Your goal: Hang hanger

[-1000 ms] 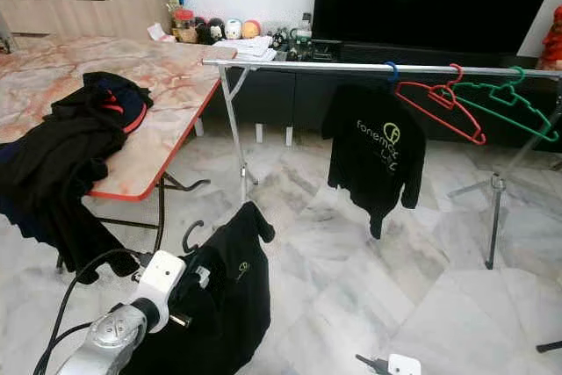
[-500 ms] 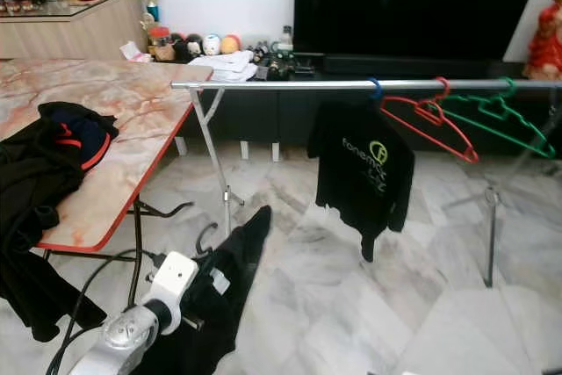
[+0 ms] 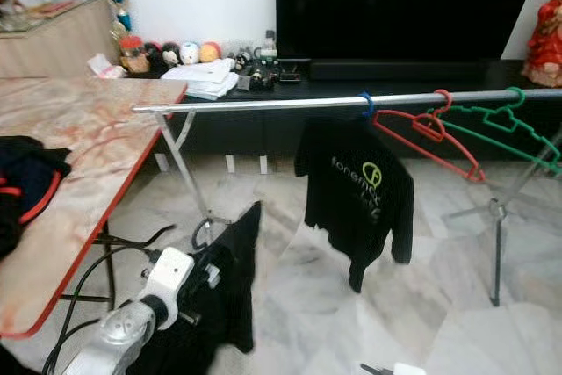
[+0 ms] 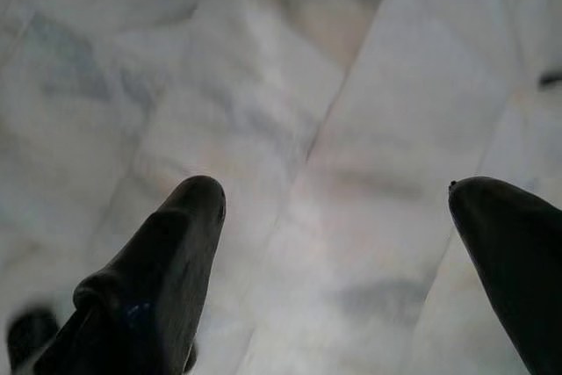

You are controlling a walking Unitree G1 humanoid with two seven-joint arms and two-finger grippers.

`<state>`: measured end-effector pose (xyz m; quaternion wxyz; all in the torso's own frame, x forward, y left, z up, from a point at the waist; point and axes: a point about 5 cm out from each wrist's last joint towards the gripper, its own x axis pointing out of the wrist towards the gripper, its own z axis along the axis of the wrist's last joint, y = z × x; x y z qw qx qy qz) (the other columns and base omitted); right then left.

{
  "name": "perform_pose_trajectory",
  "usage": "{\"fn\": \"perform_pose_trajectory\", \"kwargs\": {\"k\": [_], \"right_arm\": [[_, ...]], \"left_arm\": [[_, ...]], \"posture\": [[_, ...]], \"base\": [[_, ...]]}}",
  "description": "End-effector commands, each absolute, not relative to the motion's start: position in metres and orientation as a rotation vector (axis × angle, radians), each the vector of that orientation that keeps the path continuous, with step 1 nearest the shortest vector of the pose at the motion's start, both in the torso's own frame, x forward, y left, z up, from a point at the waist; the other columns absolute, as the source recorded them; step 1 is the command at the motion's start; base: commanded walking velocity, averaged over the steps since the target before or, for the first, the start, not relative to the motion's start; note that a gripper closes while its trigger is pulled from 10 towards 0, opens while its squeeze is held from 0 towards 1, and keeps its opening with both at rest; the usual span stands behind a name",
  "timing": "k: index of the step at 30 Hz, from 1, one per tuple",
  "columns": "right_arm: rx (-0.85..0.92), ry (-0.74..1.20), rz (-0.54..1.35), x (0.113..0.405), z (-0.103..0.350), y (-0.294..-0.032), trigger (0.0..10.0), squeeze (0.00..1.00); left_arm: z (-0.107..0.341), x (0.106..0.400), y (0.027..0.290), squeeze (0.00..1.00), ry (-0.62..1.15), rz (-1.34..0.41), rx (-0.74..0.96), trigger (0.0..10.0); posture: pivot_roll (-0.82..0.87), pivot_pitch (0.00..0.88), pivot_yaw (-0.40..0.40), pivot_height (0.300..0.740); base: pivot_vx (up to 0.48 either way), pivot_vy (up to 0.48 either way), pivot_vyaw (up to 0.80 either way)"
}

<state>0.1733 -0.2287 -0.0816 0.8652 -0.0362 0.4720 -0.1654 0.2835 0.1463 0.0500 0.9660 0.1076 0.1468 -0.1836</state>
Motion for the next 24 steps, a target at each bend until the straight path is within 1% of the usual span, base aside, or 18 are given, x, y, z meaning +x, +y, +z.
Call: {"fn": "perform_pose_trajectory", "kwargs": {"k": [1,14,17,18,19,24], "right_arm": [[-0.092,1.012,-0.294,0.173,-0.084,-0.218,10.0,0.0],[-0.084,1.024,-0.295,0.17,-0.086,-0.216,10.0,0.0],[-0.081,1.024,-0.296,0.169,-0.087,-0.216,10.0,0.0],[-0.081,1.025,-0.295,0.169,-0.087,-0.216,10.0,0.0],[-0.08,1.026,-0.295,0.169,-0.087,-0.215,10.0,0.0],[-0.079,1.027,-0.296,0.168,-0.087,-0.216,10.0,0.0]], "left_arm": [[0.057,0.286,0.156,0.0,0.273,-0.345,0.235,10.0],[0.065,0.291,0.156,0.0,0.258,-0.365,0.253,10.0],[0.066,0.292,0.154,0.0,0.269,-0.409,0.281,10.0],[0.065,0.292,0.153,0.0,0.273,-0.444,0.313,10.0],[0.065,0.291,0.151,0.0,0.28,-0.498,0.361,10.0],[0.072,0.291,0.153,0.0,0.261,-0.569,0.417,10.0]], "posture": [[0.02,0.041,0.013,0.74],[0.03,0.051,0.019,0.74],[0.03,0.052,0.019,0.74],[0.03,0.052,0.019,0.74],[0.03,0.053,0.017,0.74],[0.03,0.054,0.015,0.74]], "base": [[0.48,0.0,0.0],[0.48,0.0,0.0],[0.48,0.0,0.0],[0.386,0.0,0.0],[0.0,0.0,0.0],[0.0,0.0,0.0]]}}
